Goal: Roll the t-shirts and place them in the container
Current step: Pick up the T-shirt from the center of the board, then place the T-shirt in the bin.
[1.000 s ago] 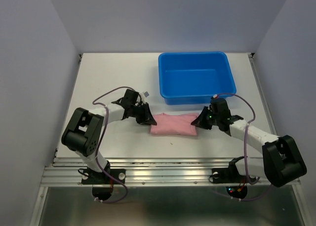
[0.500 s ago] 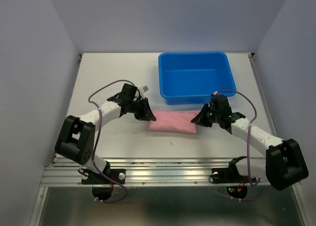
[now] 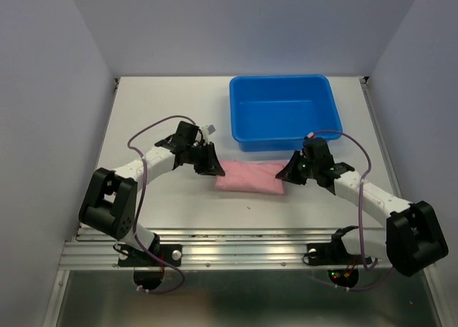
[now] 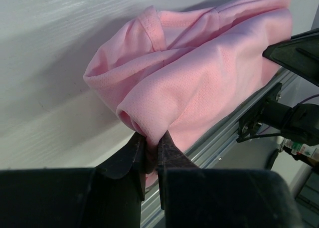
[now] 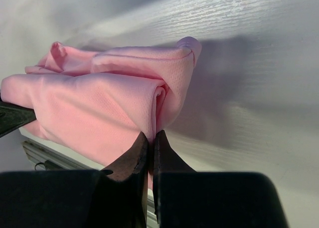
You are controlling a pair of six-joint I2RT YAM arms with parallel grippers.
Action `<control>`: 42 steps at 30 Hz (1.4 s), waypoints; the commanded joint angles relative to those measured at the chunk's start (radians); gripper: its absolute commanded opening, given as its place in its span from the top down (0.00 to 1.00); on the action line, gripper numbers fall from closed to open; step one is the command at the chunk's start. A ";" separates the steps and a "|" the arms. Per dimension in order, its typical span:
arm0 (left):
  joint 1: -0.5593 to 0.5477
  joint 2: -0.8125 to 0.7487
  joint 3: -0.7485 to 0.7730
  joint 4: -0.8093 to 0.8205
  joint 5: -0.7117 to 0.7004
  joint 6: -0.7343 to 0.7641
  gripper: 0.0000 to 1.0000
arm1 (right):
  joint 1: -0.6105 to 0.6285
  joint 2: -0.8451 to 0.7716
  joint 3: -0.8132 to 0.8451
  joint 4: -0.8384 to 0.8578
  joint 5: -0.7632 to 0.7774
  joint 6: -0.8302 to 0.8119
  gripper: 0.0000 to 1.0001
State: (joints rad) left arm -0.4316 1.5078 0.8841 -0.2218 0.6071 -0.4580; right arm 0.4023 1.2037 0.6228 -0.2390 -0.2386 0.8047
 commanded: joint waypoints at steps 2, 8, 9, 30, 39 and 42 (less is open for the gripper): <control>-0.006 0.020 -0.011 -0.005 -0.030 0.048 1.00 | 0.013 0.000 0.035 -0.005 0.035 -0.013 0.99; -0.009 0.005 0.024 -0.037 -0.015 0.061 1.00 | 0.026 -0.029 0.092 -0.054 0.064 -0.032 0.99; -0.009 -0.003 0.041 -0.056 -0.020 0.064 1.00 | 0.026 -0.033 0.106 -0.080 0.068 -0.036 0.99; -0.015 0.014 0.673 -0.358 -0.040 0.125 1.00 | 0.026 0.005 0.609 -0.356 0.370 -0.199 0.99; -0.041 0.245 0.952 -0.353 -0.063 0.133 1.00 | -0.012 0.219 0.804 -0.387 0.447 -0.286 0.99; -0.059 0.314 1.018 -0.346 -0.093 0.121 1.00 | -0.043 0.264 0.833 -0.387 0.469 -0.318 0.99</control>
State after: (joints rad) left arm -0.4667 1.7931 1.8053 -0.5850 0.5331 -0.3389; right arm 0.3904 1.4525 1.3865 -0.6220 0.1768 0.5400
